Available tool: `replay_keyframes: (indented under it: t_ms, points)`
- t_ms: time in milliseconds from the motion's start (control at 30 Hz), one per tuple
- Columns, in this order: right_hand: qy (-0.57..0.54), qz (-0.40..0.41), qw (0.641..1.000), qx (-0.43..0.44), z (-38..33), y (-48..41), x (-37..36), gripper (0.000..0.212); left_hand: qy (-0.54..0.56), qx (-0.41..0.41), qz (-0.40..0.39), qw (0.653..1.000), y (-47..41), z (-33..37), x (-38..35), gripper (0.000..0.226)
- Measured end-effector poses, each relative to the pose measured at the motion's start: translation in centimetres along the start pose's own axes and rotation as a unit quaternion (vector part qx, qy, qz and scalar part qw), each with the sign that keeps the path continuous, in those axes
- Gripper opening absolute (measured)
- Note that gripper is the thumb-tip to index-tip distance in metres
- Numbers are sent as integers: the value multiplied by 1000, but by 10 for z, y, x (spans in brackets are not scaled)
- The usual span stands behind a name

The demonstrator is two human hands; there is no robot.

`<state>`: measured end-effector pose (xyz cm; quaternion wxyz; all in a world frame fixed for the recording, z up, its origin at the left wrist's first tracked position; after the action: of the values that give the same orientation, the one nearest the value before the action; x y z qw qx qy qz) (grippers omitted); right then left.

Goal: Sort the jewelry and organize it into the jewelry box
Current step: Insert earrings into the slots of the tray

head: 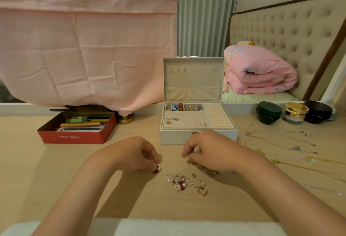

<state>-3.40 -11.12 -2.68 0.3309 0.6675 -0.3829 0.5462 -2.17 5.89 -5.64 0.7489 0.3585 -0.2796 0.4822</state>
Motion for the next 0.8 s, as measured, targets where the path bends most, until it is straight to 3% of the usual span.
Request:
replay_keyframes:
  t_ms: [133, 367, 500, 633, 800]
  points:
    - [-1, 6, 999, 33, -27, -5, -14, 14, 4, -14, -13, 1000, 4, 1, -10, 19]
    - [-32, -8, 999, 40, -23, -5, -22, 15, 9, -47, 11, 999, 1, 11, -14, 11]
    - [-73, 45, 996, 30, -19, -7, -13, 18, 44, -87, 27, 995, -1, 22, -15, 9]
    - [-135, 103, 985, 22, -15, -7, -4, 24, 185, -111, 29, 976, -4, 28, -18, 8]
    - [-205, 172, 963, 16, -6, -4, 11, 23, 401, -98, 54, 909, -1, 33, -15, 13]
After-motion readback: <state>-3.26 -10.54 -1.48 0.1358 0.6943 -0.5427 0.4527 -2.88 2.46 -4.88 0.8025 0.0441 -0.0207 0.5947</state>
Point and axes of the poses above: each hand's wrist, its own y-axis away from the middle knuckle, its own x-axis out of the back of the hand, z = x × y, the point moved 10 cm from there along -y, towards the middle knuckle, and after that the axes turned 14 degrees about y, right-handed, at the moved point
